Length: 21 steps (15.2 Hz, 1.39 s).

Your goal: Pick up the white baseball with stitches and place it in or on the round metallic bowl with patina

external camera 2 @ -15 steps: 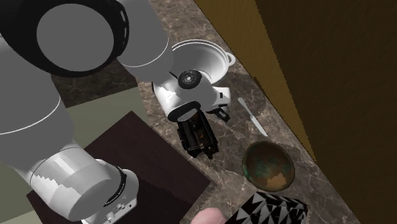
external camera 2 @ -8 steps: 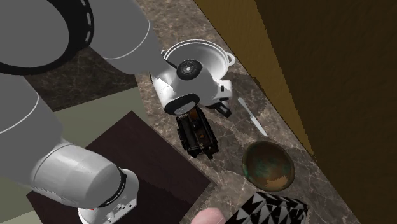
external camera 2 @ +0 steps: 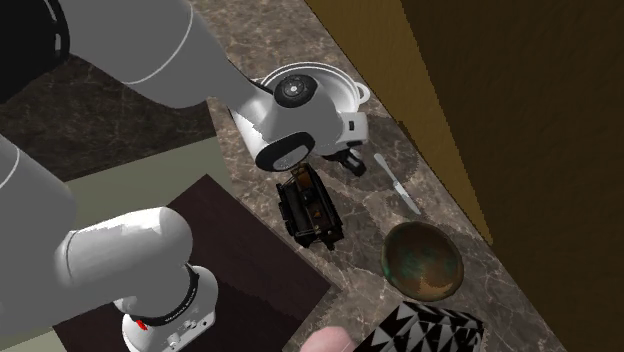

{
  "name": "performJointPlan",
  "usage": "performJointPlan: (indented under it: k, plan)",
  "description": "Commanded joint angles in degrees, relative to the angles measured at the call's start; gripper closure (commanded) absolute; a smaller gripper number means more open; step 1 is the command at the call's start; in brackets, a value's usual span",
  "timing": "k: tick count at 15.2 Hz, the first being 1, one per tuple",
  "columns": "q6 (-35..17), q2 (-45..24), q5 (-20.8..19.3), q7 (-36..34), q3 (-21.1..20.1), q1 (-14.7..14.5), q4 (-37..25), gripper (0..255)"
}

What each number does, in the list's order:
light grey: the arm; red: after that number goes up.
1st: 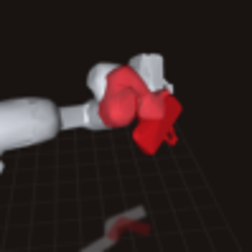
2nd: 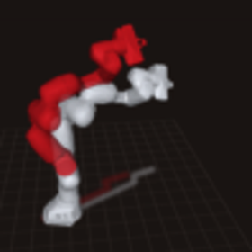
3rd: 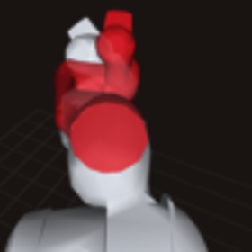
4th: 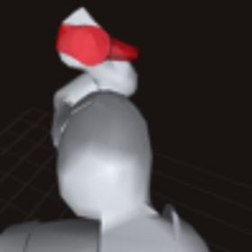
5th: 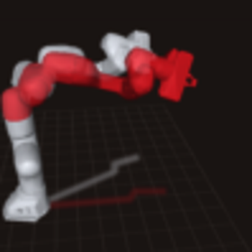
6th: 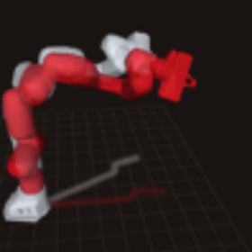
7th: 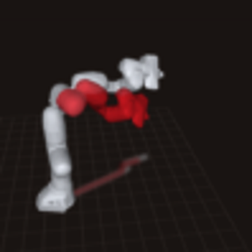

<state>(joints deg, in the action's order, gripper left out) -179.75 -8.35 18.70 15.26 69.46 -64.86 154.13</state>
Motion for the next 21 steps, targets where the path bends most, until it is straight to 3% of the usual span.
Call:
performJointPlan:
  k: [1,4,6,9,10,11,12,13,14,15,16,17,19,21]
  plan:
    - [1.84,0.24,-1.17,-0.7,13.35,-12.88,0.08,255]
    - [4.96,-1.15,1.6,1.41,30.27,-30.09,-0.17,255]
    - [7.29,-2.94,5.24,4.14,36.98,-37.24,-0.55,255]
    - [10.87,-5.89,9.28,7.12,43.39,-43.88,-1.19,255]
    - [9.41,-4.65,7.54,5.94,40.68,-40.95,-1.0,255]
    - [9.41,-4.66,7.55,5.95,40.67,-40.95,-1.0,0]
    - [9.43,-1.54,2.39,5.75,36.78,-34.54,-2.23,0]
    - [9.56,1.98,-5.55,3.35,29.55,-24.45,-3.54,0]
    - [10.15,4.68,-12.35,1.67,4.76,2.88,-5.18,0]
    - [12.07,1.2,0.59,14.45,-8.6,15.58,-7.71,0]
    - [13.25,0.39,0.28,17.3,-24.91,33.23,-9.78,0]
    - [15.94,-3.44,9.49,26.94,-23.52,32.01,-12.66,0]
    - [20.27,-8.6,14.87,36.18,-29.07,39.53,-17.85,0]
    - [24.52,-13.7,17.28,42.67,-32.46,45.09,-23.14,0]
